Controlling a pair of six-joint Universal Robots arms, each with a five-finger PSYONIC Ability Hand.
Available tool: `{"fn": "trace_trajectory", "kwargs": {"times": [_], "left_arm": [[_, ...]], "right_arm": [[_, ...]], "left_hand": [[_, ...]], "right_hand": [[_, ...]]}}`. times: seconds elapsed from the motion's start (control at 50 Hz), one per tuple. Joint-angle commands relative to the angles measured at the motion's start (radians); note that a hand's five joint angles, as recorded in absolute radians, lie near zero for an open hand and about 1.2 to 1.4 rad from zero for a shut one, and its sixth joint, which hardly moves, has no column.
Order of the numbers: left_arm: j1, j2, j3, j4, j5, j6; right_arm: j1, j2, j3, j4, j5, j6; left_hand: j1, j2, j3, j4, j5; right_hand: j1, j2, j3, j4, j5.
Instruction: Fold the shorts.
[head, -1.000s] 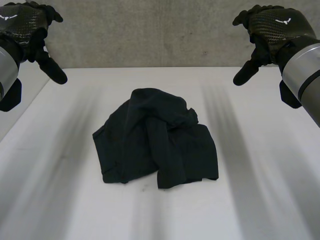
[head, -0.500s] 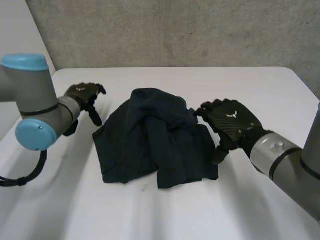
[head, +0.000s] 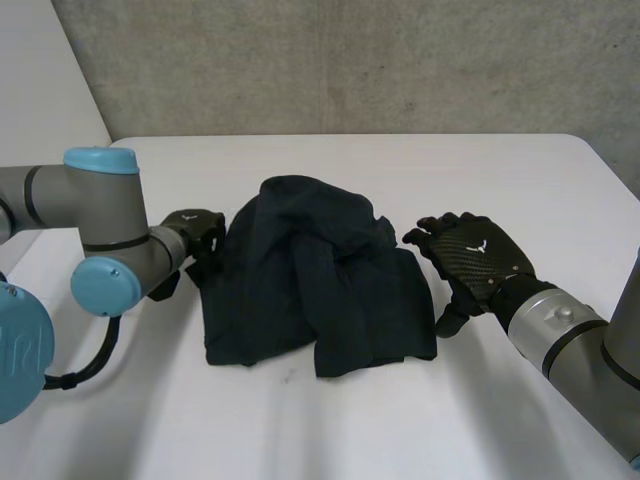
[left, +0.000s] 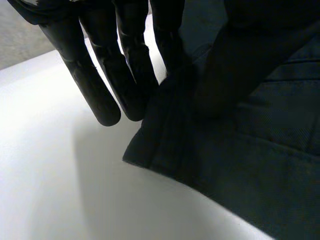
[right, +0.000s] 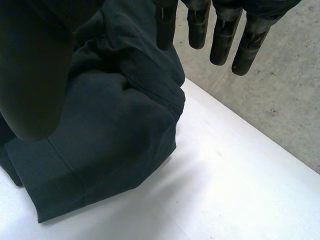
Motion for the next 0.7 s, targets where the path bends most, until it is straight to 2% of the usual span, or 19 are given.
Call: {"fn": "trace_trajectory", "kwargs": {"times": [0.02,0.14,0.24,0.34,0.46,0.5,0.52,0.56,0.6,0.7], "left_arm": [[-0.001,0.063,0.007,-0.007,-0.06,0.004],[0.057,0.248,0.053,0.091,-0.239,0.007],[0.106,0.364,0.08,0.199,-0.267,0.02],[0.073,0.442,0.111,0.26,-0.27,0.032],[-0.085,0.444,0.12,0.266,-0.248,0.034],[-0.134,0.433,0.11,0.266,-0.226,0.034],[-0.191,0.411,0.102,0.266,-0.194,0.034],[-0.252,0.376,0.096,0.266,-0.158,0.034],[-0.341,0.315,0.09,0.262,-0.115,0.034],[-0.475,0.214,0.071,0.24,-0.095,0.035]], "right_arm": [[-0.003,-0.002,-0.001,0.0,0.0,0.0],[-0.001,-0.002,-0.001,0.0,-0.002,-0.001],[0.005,-0.002,0.001,0.0,-0.002,-0.001],[0.008,-0.002,0.002,0.0,-0.002,-0.001],[0.005,-0.002,0.002,0.0,0.01,-0.001],[0.002,-0.004,0.004,0.002,0.015,0.0],[-0.003,-0.005,0.004,0.002,0.015,0.003],[-0.007,-0.007,0.004,0.0,0.017,0.008],[-0.021,-0.008,0.002,0.0,0.033,0.012],[-0.06,-0.013,-0.001,-0.003,0.124,0.015]], "left_hand": [[0.299,0.239,0.244,0.23,0.271],[0.299,0.239,0.244,0.23,0.271],[0.299,0.239,0.244,0.23,0.271],[0.299,0.239,0.244,0.23,0.271],[0.299,0.239,0.244,0.23,0.271],[0.299,0.239,0.244,0.23,0.271],[0.299,0.239,0.244,0.23,0.271],[0.299,0.239,0.244,0.23,0.271],[0.299,0.239,0.244,0.23,0.271],[0.299,0.239,0.244,0.23,0.271]], "right_hand": [[-0.034,-0.049,-0.042,-0.063,-0.073],[-0.034,-0.049,-0.042,-0.063,-0.073],[-0.034,-0.049,-0.042,-0.063,-0.073],[-0.034,-0.049,-0.042,-0.063,-0.073],[-0.034,-0.049,-0.042,-0.063,-0.073],[-0.034,-0.049,-0.042,-0.063,-0.073],[-0.034,-0.049,-0.042,-0.063,-0.073],[-0.034,-0.049,-0.042,-0.063,-0.073],[-0.034,-0.049,-0.042,-0.063,-0.073],[-0.034,-0.049,-0.042,-0.063,-0.073]]}}
